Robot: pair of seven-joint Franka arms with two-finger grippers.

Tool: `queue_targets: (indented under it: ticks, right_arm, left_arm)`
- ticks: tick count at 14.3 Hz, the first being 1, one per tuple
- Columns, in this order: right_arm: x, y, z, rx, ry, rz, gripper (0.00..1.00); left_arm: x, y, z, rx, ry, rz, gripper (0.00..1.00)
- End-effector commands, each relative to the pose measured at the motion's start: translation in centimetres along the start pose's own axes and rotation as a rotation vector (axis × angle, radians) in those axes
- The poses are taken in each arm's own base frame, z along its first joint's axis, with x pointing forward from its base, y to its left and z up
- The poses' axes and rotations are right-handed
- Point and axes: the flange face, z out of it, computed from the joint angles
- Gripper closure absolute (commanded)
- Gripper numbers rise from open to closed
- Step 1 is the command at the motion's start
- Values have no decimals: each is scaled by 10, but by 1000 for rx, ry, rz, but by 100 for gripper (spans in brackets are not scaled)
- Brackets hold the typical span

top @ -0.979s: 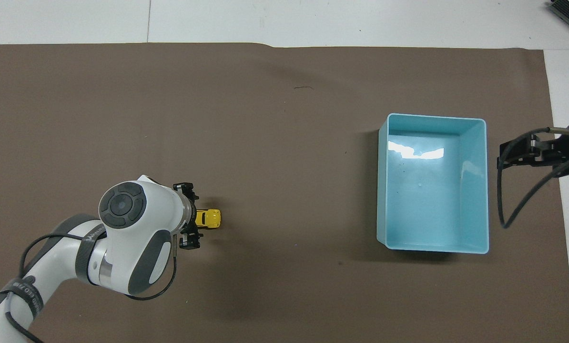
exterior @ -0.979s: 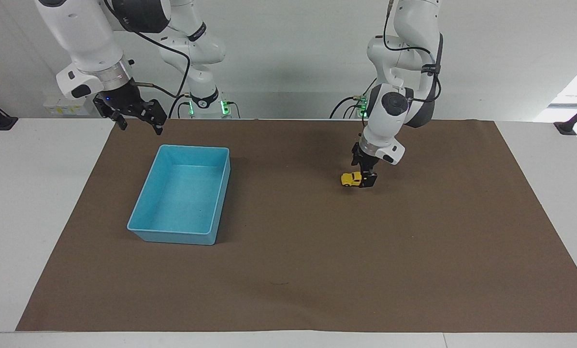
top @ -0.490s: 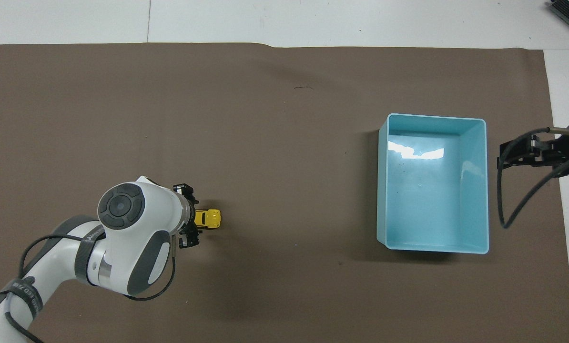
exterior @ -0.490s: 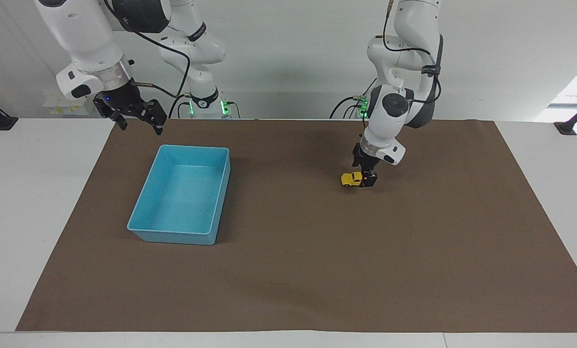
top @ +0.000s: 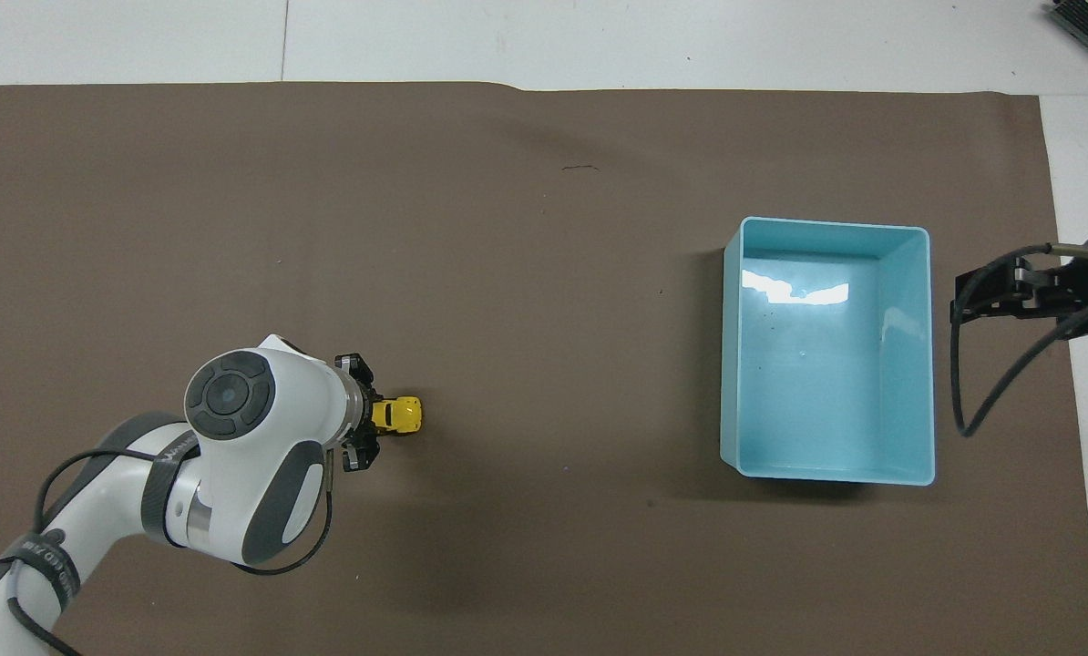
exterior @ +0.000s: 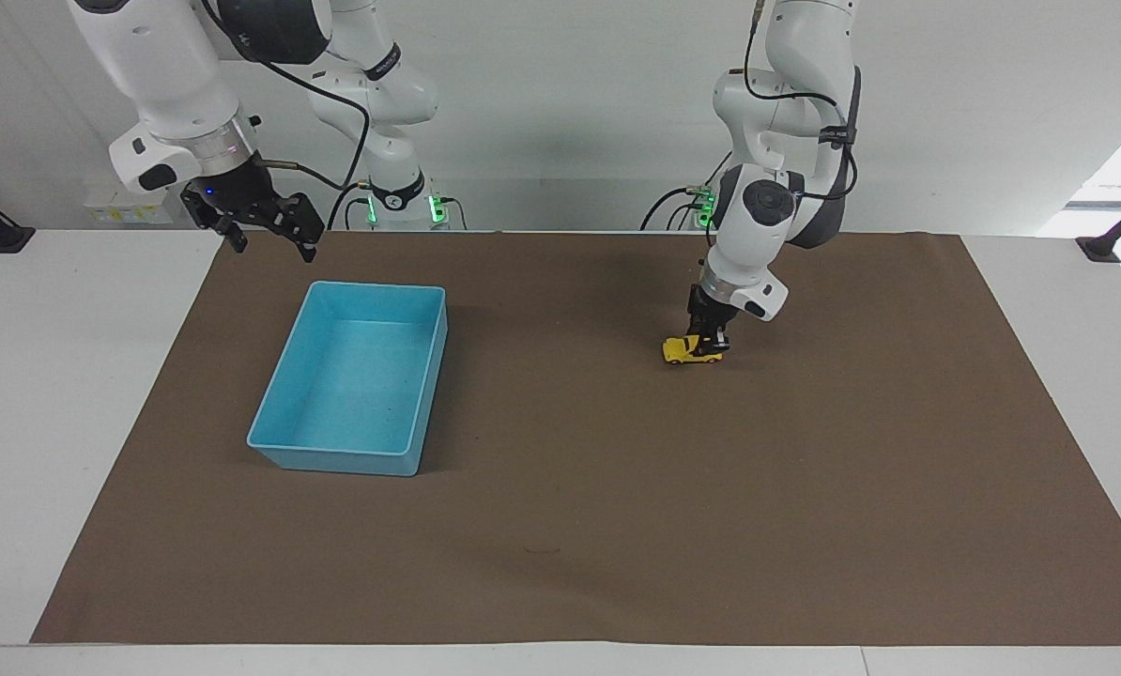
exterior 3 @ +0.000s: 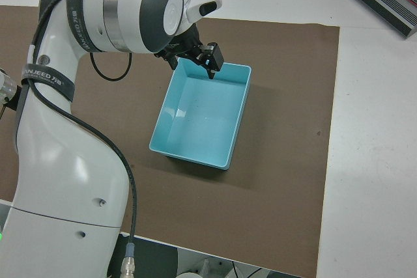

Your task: Wind up and store yellow beetle car

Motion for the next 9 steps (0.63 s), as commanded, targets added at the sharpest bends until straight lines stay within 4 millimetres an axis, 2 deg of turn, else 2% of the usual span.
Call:
queue_targets:
  ticks: [1,7,9]
  right_arm:
    - [-6,3,-1,25,-1,-13,0]
    - [-6,3,-2,25,1,-13,0]
    - [-6,3,-1,25,-1,-13,0]
  left_arm:
    - [24,4,2,-1,-5,19,89]
    - [82,29,1,-4,-5,65,88]
    - [96,35,2,-8,-5,67,85]
